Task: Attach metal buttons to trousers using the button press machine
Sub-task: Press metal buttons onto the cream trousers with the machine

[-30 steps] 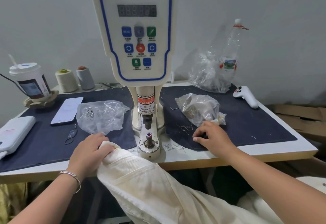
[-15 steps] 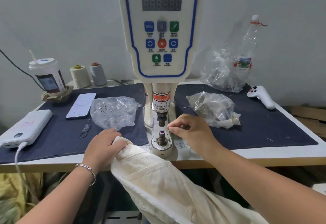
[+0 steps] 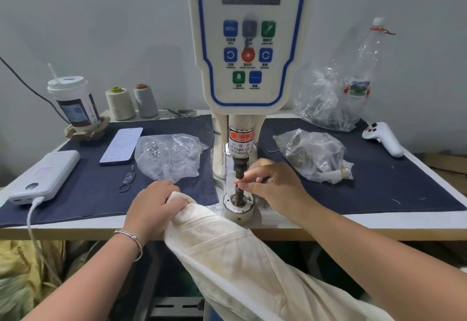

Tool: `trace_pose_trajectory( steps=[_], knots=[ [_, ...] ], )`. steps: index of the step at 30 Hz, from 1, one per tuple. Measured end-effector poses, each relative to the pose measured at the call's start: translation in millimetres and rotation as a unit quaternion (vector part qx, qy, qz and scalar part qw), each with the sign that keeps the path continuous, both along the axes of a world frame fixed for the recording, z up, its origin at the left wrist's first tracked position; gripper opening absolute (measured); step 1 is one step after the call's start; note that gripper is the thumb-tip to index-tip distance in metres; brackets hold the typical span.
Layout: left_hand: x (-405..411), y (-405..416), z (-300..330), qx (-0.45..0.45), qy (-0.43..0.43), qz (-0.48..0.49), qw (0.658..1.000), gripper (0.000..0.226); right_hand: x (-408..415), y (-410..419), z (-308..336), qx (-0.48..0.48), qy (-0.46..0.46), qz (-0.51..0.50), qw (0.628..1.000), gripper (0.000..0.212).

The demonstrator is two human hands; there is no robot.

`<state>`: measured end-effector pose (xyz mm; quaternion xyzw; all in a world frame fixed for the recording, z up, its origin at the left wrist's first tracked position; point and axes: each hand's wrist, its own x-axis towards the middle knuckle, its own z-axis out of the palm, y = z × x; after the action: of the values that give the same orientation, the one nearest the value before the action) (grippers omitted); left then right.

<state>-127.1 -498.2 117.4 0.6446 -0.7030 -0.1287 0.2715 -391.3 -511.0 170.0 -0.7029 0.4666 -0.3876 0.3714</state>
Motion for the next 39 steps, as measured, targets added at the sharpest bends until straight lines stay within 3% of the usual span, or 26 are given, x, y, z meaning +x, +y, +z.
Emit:
trace_pose_trajectory(
  steps=[11, 16, 20, 23, 26, 30, 34, 39],
  knots=[
    [0.0, 3.3, 2.7, 0.007, 0.010, -0.001, 1.000, 0.035, -3.3, 0.7, 9.5, -0.059, 0.061, 0.014, 0.996, 0.028],
    [-3.3, 8.0, 11.0, 0.031, 0.024, 0.006, 0.999, 0.031, -10.8, 9.9, 12.8, -0.073, 0.056, -0.007, 0.996, 0.010],
    [-6.6, 29.4, 30.3, 0.047, 0.152, 0.015, 0.987, 0.035, -29.7, 31.6, 19.7, -0.114, 0.094, -0.031, 0.989, 0.002],
    [-11.9, 53.7, 48.6, 0.071, 0.229, -0.030, 0.970, 0.024, -41.7, 56.7, 22.3, -0.118, 0.130, 0.003, 0.984, 0.008],
    [-24.9, 80.7, 68.0, 0.108, 0.270, -0.091, 0.952, 0.042, -34.9, 81.5, 26.8, -0.140, 0.169, 0.052, 0.974, 0.006],
    [-47.1, 106.5, 94.5, 0.127, 0.395, -0.127, 0.901, 0.051, -16.7, 106.6, 38.0, -0.072, 0.115, 0.143, 0.980, 0.021],
    [-59.6, 116.6, 116.1, 0.097, 0.469, -0.080, 0.874, 0.038, -16.0, 125.5, 48.8, 0.049, 0.050, 0.226, 0.972, 0.033],
    [-65.2, 125.0, 125.8, 0.067, 0.464, 0.009, 0.883, 0.027, -40.2, 129.6, 62.8, 0.043, 0.090, 0.214, 0.972, 0.040]
  ],
)
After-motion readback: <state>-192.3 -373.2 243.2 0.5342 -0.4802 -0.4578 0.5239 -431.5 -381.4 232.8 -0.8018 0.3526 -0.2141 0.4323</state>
